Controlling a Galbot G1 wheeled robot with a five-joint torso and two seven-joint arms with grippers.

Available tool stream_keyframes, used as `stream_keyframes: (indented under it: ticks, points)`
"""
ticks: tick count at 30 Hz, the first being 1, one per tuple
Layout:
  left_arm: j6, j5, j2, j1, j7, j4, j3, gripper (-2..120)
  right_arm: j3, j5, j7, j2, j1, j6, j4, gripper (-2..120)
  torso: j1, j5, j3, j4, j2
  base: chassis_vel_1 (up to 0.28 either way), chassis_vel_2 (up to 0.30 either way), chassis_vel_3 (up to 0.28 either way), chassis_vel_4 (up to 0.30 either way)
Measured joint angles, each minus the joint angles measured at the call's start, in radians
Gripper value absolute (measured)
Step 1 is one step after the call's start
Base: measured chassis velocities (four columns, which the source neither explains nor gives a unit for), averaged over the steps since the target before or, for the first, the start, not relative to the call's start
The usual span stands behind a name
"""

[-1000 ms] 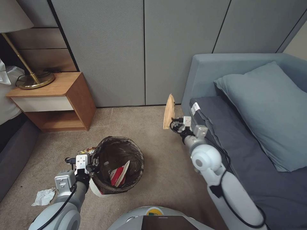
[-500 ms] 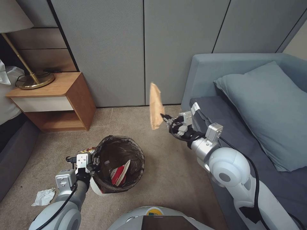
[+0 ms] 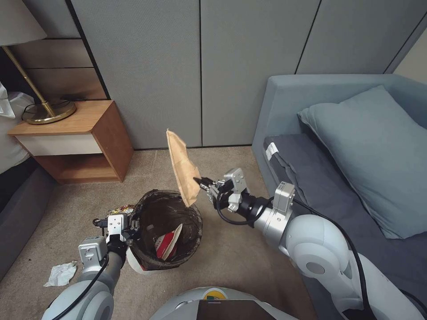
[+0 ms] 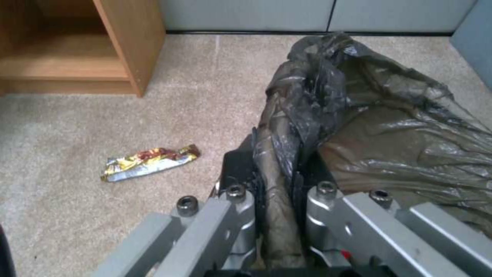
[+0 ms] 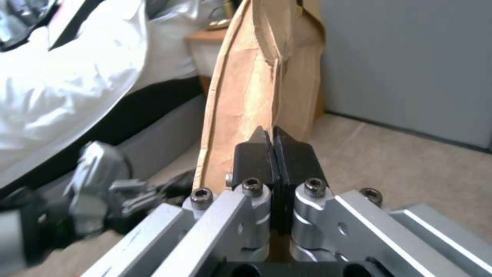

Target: Pick up the trash bin, then pick up the garbage from the floor and place it into the trash bin.

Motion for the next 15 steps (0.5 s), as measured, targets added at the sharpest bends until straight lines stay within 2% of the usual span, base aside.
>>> stream_keyframes:
  ticks: [15]
  points:
    - [0.002,0.000,-0.005,-0.003,0.000,0.000,0.003,7,-0.211,-0.014,-0.017,-0.020,0.052,0.004,-0.077,0,0.000,-0.0001,0.000,0.0001,0.000,0.000,0.000,0.000,0.000]
